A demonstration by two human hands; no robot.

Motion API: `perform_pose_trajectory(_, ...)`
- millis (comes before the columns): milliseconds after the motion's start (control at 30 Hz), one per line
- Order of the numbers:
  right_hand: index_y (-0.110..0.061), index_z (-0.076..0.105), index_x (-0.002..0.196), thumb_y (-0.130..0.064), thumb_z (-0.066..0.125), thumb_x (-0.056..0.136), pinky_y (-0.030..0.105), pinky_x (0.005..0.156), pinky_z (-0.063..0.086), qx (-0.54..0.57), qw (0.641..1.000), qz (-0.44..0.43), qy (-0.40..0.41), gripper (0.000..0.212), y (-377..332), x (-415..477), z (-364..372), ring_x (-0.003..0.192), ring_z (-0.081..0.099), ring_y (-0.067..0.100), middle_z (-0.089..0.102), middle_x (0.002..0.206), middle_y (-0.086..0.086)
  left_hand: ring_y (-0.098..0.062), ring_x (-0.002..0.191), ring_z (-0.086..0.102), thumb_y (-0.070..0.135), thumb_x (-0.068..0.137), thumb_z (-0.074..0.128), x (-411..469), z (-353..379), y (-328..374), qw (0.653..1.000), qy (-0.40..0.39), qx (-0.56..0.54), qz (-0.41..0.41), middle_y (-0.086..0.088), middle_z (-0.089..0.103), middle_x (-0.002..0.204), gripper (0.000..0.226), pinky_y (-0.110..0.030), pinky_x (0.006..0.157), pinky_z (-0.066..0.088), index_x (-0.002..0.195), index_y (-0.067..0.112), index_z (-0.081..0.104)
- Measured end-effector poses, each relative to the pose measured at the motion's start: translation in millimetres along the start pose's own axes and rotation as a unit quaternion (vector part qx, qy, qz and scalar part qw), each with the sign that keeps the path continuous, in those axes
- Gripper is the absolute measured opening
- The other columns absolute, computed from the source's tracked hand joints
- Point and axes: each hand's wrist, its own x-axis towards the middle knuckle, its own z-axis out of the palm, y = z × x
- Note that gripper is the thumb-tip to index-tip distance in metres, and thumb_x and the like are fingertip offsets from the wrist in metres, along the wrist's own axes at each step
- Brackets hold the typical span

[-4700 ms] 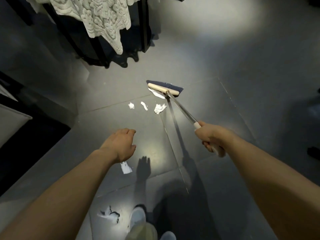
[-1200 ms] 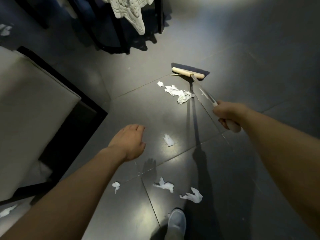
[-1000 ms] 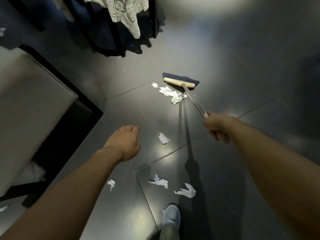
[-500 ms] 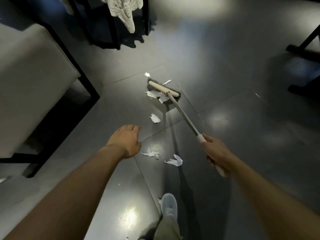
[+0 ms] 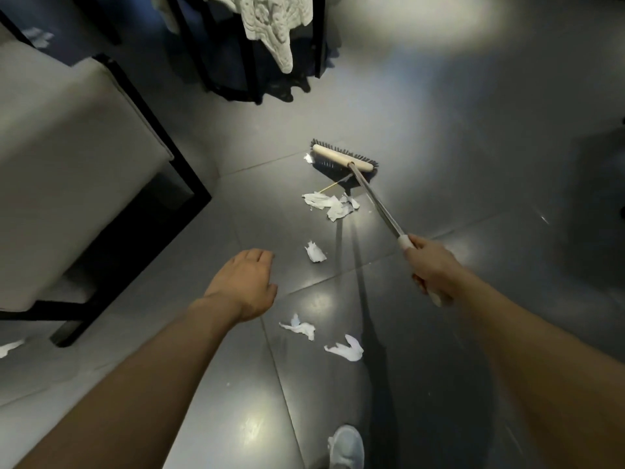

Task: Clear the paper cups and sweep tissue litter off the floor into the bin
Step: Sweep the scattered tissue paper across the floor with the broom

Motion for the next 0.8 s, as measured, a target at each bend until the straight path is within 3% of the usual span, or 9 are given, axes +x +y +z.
perform_pose_trajectory(167,-0.017,0.053,0.123,-0.021,0.031,0.103,0.015,0.034,0.034,0.015,0.999,0.014,-0.044,0.030,-41.9,75.8,1.0,0.049,0.038,0.015,0.042,0.065,0.009,-0.023,0.139,0.025,0.031,0.096,0.045,39.6,-7.1,-2.2,1.000,-0.002,-0.013,-0.021,-0.007,0.028,0.152,0.059,-0.027,0.111,0.021,0.147,0.012,0.023)
perform_pose_trajectory(300,-0.020,0.045,0.130,-0.015,0.030,0.102,0.014,0.034,0.035,-0.037,0.993,0.048,-0.101,0.032,-54.9,108.3,2.0,0.051,0.037,0.014,0.042,0.070,0.010,-0.022,0.140,0.024,0.030,0.096,0.045,56.7,-9.8,1.7,0.999,-0.019,-0.006,-0.028,-0.007,0.027,0.153,0.059,-0.027,0.112,0.020,0.147,0.012,0.023)
perform_pose_trajectory(467,-0.032,0.025,0.147,-0.011,0.031,0.100,0.011,0.032,0.032,-0.049,0.986,0.068,-0.144,0.052,-48.2,100.9,0.9,0.052,0.037,0.016,0.043,0.074,0.010,-0.022,0.140,0.024,0.029,0.095,0.044,64.5,-17.6,9.7,0.999,-0.027,0.001,-0.029,-0.006,0.027,0.152,0.058,-0.027,0.112,0.019,0.147,0.013,0.022)
perform_pose_trajectory(600,-0.035,0.022,0.149,-0.013,0.034,0.100,0.010,0.031,0.030,-0.041,0.987,0.084,-0.132,0.055,-43.5,95.3,-3.7,0.041,0.040,0.014,0.044,0.075,0.009,-0.022,0.139,0.025,0.028,0.096,0.043,64.7,-24.2,17.8,1.000,-0.019,0.003,-0.018,-0.007,0.028,0.151,0.057,-0.027,0.112,0.019,0.147,0.013,0.023)
perform_pose_trajectory(800,-0.038,0.022,0.149,-0.013,0.032,0.101,0.009,0.031,0.031,-0.022,0.985,0.103,-0.134,0.055,-44.4,79.5,-11.0,0.057,0.036,0.012,0.041,0.077,0.008,-0.021,0.141,0.023,0.030,0.097,0.043,58.4,-16.8,21.3,1.000,-0.023,0.001,-0.017,-0.006,0.026,0.153,0.058,-0.027,0.113,0.017,0.148,0.013,0.020)
